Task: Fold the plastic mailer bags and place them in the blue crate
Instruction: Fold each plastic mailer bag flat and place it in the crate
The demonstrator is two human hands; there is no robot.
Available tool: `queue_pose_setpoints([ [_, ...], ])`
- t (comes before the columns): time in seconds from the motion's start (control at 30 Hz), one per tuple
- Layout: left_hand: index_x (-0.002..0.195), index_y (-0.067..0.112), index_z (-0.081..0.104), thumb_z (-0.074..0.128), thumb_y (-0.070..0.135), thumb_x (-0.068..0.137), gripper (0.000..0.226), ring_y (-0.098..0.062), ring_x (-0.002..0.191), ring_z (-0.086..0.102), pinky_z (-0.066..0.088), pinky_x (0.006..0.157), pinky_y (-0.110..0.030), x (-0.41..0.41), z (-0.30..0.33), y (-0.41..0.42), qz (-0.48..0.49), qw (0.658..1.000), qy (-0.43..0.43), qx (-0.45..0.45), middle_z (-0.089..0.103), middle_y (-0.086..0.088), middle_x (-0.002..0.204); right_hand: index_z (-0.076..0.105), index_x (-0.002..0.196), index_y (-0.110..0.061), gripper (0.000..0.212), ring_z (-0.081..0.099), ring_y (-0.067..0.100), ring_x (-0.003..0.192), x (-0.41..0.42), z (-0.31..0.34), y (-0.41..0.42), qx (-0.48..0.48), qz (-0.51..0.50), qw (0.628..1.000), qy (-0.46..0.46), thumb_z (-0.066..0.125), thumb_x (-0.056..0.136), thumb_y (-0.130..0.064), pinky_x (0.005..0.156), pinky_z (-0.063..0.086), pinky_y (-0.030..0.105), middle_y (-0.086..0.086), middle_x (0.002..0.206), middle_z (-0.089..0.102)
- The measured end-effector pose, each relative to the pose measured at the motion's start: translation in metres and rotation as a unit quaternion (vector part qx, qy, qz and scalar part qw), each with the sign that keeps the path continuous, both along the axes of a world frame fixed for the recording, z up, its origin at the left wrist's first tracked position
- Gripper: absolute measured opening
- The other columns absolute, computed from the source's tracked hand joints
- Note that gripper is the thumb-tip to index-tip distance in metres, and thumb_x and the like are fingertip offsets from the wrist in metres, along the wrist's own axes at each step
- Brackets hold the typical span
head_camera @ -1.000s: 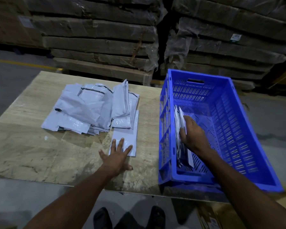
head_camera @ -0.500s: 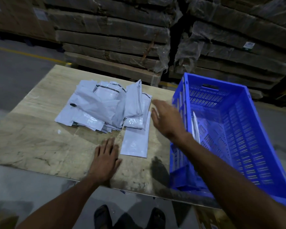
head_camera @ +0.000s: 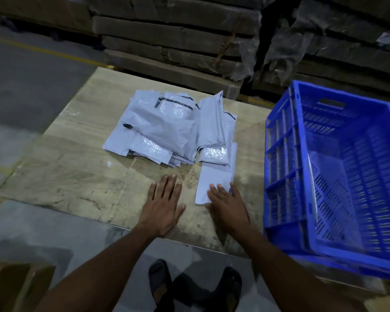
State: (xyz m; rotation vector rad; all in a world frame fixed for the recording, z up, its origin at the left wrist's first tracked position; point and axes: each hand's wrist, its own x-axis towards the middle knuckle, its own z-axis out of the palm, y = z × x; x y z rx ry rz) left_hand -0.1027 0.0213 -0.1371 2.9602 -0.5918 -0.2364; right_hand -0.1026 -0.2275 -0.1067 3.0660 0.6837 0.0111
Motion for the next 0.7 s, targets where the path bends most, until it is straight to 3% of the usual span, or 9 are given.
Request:
queue_pose_setpoints([
  [0.07, 0.162, 0.008, 0.027, 0.024, 0.056, 0.104, 0.075, -0.034, 0.16, 0.002, 0.019, 0.123, -0.062, -0.001, -0.001, 0.0, 0.0, 1.0, 0.002, -0.001, 0.008, -0.015, 0.173, 0.079, 0.102, -0.013, 0.043, 0.072, 0.027, 0.105, -0.01, -0.001, 0.007, 0.006, 0.0, 0.999, -0.051, 0.041, 0.091, -0.03, 0.106, 0.036, 0.055, 0.008, 0.119, 0.073],
  [0.13, 0.16, 0.007, 0.032, 0.026, 0.058, 0.103, 0.077, -0.035, 0.159, 0.009, 0.021, 0.122, -0.064, -0.004, 0.0, 0.0, -0.015, 1.0, -0.001, -0.006, 0.013, -0.016, 0.172, 0.078, 0.1, -0.014, 0.04, 0.072, 0.027, 0.104, -0.019, 0.001, 0.021, 0.013, -0.019, 0.999, -0.043, 0.043, 0.091, -0.029, 0.106, 0.031, 0.055, 0.007, 0.117, 0.074],
  [0.3, 0.163, 0.009, 0.022, 0.038, 0.064, 0.1, 0.085, -0.036, 0.158, 0.013, 0.02, 0.118, -0.072, -0.02, 0.003, 0.005, -0.079, 0.995, -0.033, -0.051, 0.013, -0.014, 0.172, 0.076, 0.106, -0.016, 0.049, 0.071, 0.022, 0.107, -0.032, 0.012, 0.062, 0.082, -0.096, 0.992, 0.031, 0.031, 0.103, -0.034, 0.104, 0.046, 0.049, 0.006, 0.118, 0.073],
  [0.4, 0.163, 0.013, 0.014, 0.051, 0.047, 0.097, 0.083, -0.037, 0.154, 0.026, 0.029, 0.113, -0.072, -0.015, 0.008, -0.001, -0.047, 0.991, -0.055, -0.115, 0.023, -0.012, 0.169, 0.073, 0.1, -0.014, 0.048, 0.073, 0.022, 0.094, -0.03, 0.022, 0.071, 0.109, -0.085, 0.99, 0.032, 0.028, 0.103, -0.03, 0.096, 0.05, 0.043, 0.006, 0.106, 0.076],
  [0.5, 0.161, 0.024, 0.021, 0.078, 0.015, 0.079, 0.1, -0.042, 0.146, 0.041, 0.037, 0.105, -0.073, -0.005, 0.012, -0.006, -0.034, 0.99, -0.046, -0.131, 0.041, -0.014, 0.16, 0.068, 0.091, -0.013, 0.032, 0.068, 0.027, 0.074, -0.027, 0.035, 0.078, 0.159, -0.089, 0.981, 0.068, 0.04, 0.102, -0.025, 0.067, 0.045, 0.033, 0.006, 0.088, 0.073],
  [0.57, 0.147, 0.023, 0.046, 0.084, -0.002, 0.065, 0.094, -0.047, 0.139, 0.049, 0.04, 0.103, -0.073, -0.001, 0.007, -0.001, -0.045, 0.99, -0.043, -0.127, 0.049, -0.021, 0.152, 0.067, 0.095, -0.015, 0.033, 0.066, 0.026, 0.08, -0.021, 0.037, 0.078, 0.194, -0.103, 0.968, 0.123, 0.038, 0.104, -0.028, 0.065, 0.039, 0.031, 0.005, 0.093, 0.072],
  [0.6, 0.134, 0.022, 0.056, 0.086, -0.006, 0.062, 0.083, -0.048, 0.136, 0.051, 0.042, 0.102, -0.072, 0.0, 0.002, 0.005, -0.059, 0.989, -0.053, -0.122, 0.053, -0.023, 0.149, 0.067, 0.099, -0.016, 0.031, 0.066, 0.025, 0.085, -0.018, 0.036, 0.075, 0.202, -0.103, 0.966, 0.123, 0.04, 0.102, -0.028, 0.069, 0.044, 0.032, 0.005, 0.098, 0.072],
  [0.67, 0.127, 0.021, 0.061, 0.081, -0.006, 0.067, 0.069, -0.047, 0.134, 0.052, 0.045, 0.104, -0.067, -0.001, -0.003, 0.021, -0.091, 0.987, -0.077, -0.109, 0.055, -0.027, 0.146, 0.068, 0.112, -0.012, 0.022, 0.066, 0.031, 0.107, -0.01, 0.031, 0.063, 0.163, -0.063, 0.98, 0.099, 0.058, 0.095, -0.021, 0.086, 0.053, 0.038, 0.011, 0.115, 0.07],
  [0.7, 0.132, 0.022, 0.059, 0.077, -0.004, 0.073, 0.067, -0.047, 0.134, 0.052, 0.046, 0.105, -0.064, -0.002, -0.006, 0.029, -0.104, 0.984, -0.091, -0.113, 0.054, -0.028, 0.146, 0.067, 0.12, -0.007, 0.034, 0.061, 0.036, 0.12, -0.005, 0.026, 0.056, 0.116, -0.029, 0.989, 0.084, 0.069, 0.088, -0.015, 0.096, 0.052, 0.043, 0.016, 0.127, 0.066],
])
